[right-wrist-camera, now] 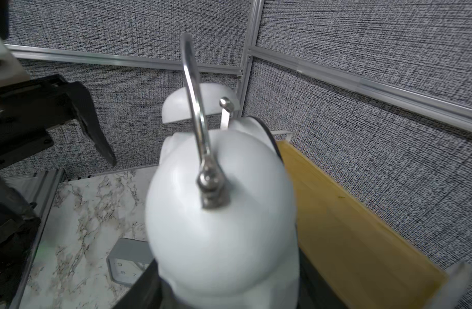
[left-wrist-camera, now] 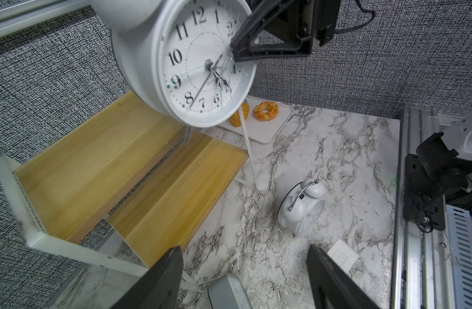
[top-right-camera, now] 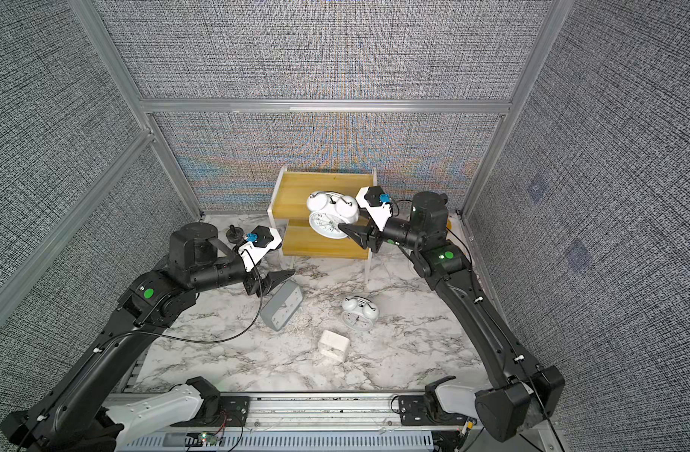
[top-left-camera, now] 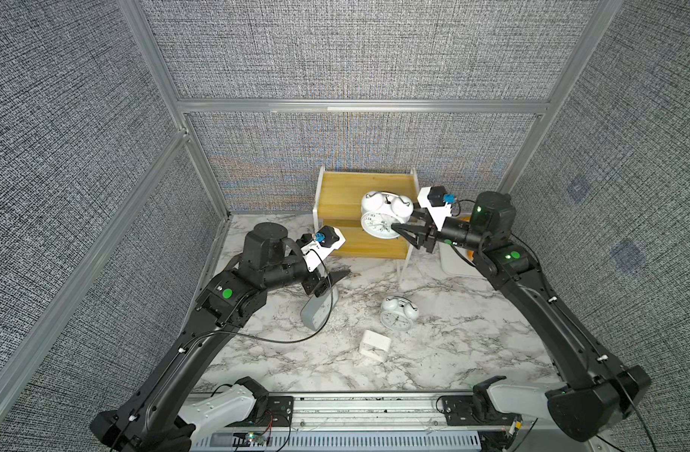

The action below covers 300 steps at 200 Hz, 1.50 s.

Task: Place the alarm clocks on the shelf by style
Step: Pick up the alarm from the center of the board, then place the alarm on the shelf.

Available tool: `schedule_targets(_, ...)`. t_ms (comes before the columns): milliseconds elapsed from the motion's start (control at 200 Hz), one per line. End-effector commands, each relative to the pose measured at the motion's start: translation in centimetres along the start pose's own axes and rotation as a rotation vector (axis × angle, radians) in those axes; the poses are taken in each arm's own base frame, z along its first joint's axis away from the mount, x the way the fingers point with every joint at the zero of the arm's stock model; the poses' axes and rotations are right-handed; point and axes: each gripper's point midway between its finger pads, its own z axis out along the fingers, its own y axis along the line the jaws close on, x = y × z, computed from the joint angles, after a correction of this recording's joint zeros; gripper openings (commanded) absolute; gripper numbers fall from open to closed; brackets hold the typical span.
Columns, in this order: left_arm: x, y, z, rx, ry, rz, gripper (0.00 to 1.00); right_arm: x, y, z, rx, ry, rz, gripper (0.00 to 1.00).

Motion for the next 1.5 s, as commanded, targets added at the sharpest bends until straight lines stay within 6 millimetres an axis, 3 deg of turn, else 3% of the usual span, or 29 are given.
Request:
schedule_targets(0, -0.4, 0.1, -0.1, -0.002, -0.019, 0.005, 0.79, -1.9, -1.8, 0.2, 0.022, -0.048, -0.019, 0.51)
schedule_targets(310, 0.1, -0.1, 0.0, 0.007, -0.001, 0.004, 0.79, -2.5, -6.2, 0.4, -0.012, -0.053, -0.031, 0.53)
schedule_targets(465, 0.3, -0.2, 0.0, 0.009, 0.004, 0.005, 0.79, -1.3, -8.4, 1.0, -0.060, -0.013, 0.000, 0.53)
schedule_targets(1086, 1.1, 0.0, 0.7, 0.016, 0.036, 0.008, 0.79, 2.9, -10.1, 3.5, -0.172, 0.074, 0.027, 0.54)
schedule_targets(1496, 1.3, 0.0, 1.0, 0.018, 0.047, 0.006, 0.79, 3.4, -9.3, 2.9, -0.217, 0.080, 0.030, 0.56)
